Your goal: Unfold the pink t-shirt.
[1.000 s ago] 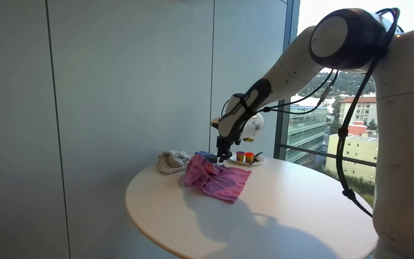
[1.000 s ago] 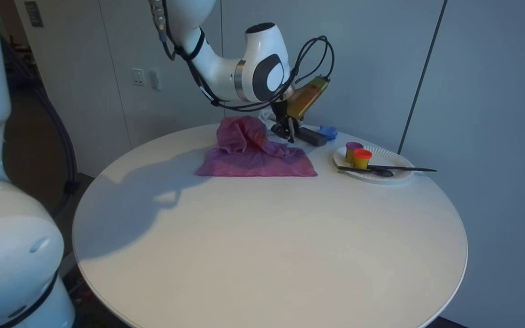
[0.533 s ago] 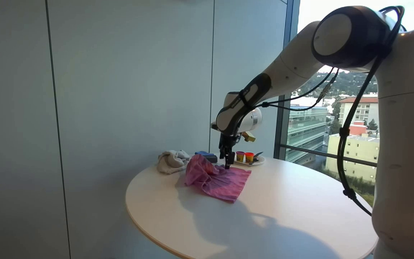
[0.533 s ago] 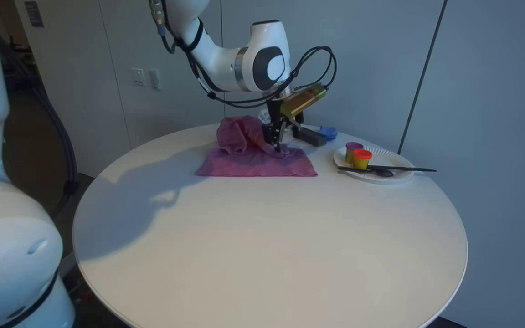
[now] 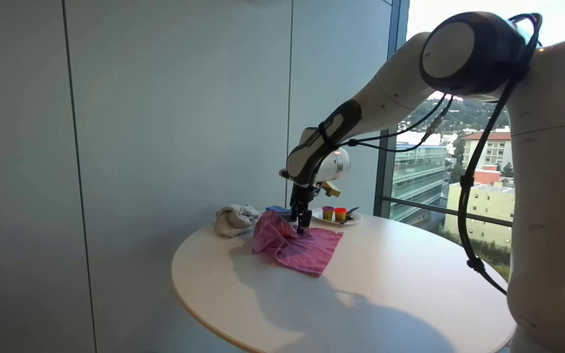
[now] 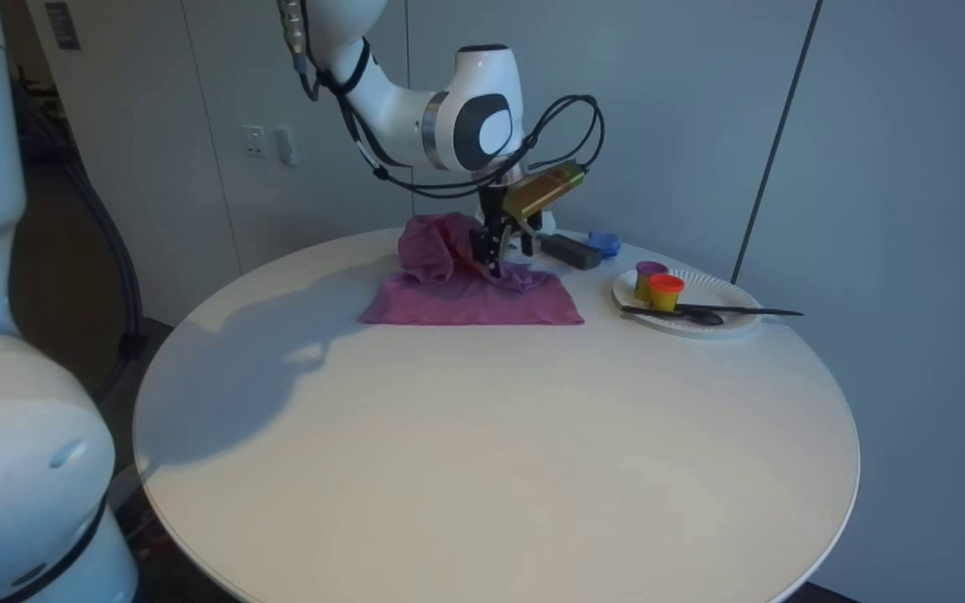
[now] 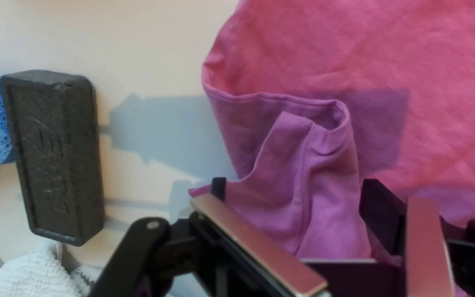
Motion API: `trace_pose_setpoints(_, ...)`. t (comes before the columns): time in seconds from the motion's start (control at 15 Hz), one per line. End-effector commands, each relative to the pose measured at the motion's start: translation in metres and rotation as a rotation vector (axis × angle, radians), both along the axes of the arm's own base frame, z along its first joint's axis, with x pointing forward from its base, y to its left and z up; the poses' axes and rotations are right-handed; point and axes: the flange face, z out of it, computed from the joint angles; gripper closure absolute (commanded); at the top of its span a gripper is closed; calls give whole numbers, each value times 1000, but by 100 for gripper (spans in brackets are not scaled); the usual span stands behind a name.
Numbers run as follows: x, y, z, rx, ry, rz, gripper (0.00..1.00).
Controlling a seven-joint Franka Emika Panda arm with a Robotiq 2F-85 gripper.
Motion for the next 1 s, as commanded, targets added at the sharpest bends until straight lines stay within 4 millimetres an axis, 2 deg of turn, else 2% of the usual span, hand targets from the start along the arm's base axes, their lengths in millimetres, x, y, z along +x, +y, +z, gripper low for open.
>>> trace_pose_setpoints(0.0, 7, -9, -4, 5, 4, 8, 45)
trace_pose_setpoints(0.4, 8, -13, -10, 16, 11, -2, 89)
trace_pose_setpoints(0.47, 8, -13, -8, 20, 5, -5, 93)
trace_pose_setpoints(0.67, 5, -12, 0, 23, -21, 5, 98)
trace_pose_setpoints(0.93, 2, -8, 26, 0, -100, 30, 94)
